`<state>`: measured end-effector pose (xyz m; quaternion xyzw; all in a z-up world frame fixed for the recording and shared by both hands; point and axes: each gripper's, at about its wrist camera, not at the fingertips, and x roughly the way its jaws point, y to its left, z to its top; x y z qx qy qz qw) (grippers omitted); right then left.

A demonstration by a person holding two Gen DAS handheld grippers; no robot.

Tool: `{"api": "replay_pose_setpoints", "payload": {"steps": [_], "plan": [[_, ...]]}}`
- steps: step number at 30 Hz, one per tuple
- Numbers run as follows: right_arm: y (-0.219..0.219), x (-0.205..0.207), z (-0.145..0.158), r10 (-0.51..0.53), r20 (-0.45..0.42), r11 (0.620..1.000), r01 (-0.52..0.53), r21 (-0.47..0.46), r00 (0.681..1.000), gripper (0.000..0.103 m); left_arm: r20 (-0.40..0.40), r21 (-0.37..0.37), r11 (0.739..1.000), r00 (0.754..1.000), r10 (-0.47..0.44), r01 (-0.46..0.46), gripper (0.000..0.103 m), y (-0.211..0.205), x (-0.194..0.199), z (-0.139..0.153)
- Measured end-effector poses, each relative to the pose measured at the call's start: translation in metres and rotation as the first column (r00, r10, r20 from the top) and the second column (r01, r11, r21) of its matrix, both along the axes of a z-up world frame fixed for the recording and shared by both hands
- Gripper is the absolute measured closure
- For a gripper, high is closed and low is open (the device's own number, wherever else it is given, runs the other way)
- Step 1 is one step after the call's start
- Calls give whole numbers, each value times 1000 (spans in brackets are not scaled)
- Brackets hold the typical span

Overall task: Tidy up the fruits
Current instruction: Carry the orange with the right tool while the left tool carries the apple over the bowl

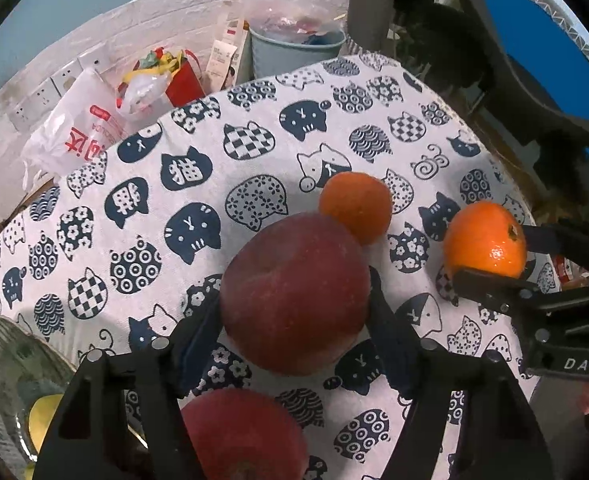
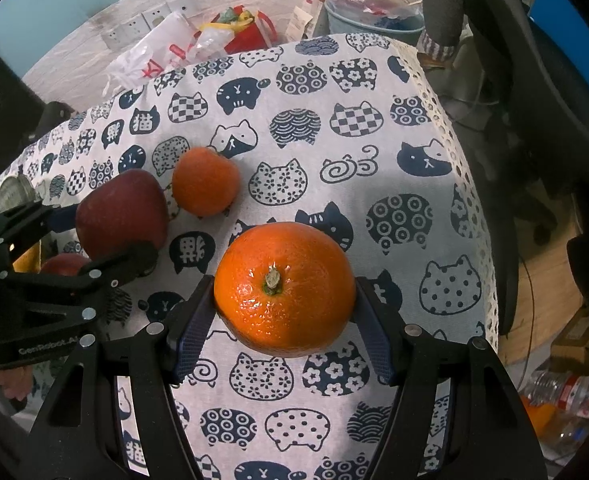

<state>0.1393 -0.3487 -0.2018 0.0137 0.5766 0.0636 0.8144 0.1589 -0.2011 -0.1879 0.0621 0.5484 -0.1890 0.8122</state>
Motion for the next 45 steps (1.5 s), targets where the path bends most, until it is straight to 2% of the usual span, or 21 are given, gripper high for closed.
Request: {"api": "replay_pose_setpoints", "payload": {"steps": [19,31,45], "plan": [[21,-6,37,38,87,999,-39,6,995,35,84,-31,999,996,20,-17,30,31,-27,50],[55,-12,71,96,155,995,-99,11,983,35,142,-55,997,988,61,-53,30,62,-47,86],[107,-17,98,170,200,984,-178,22,965,35,180,-59,991,976,126,-118,30,112,-74,109]]}}
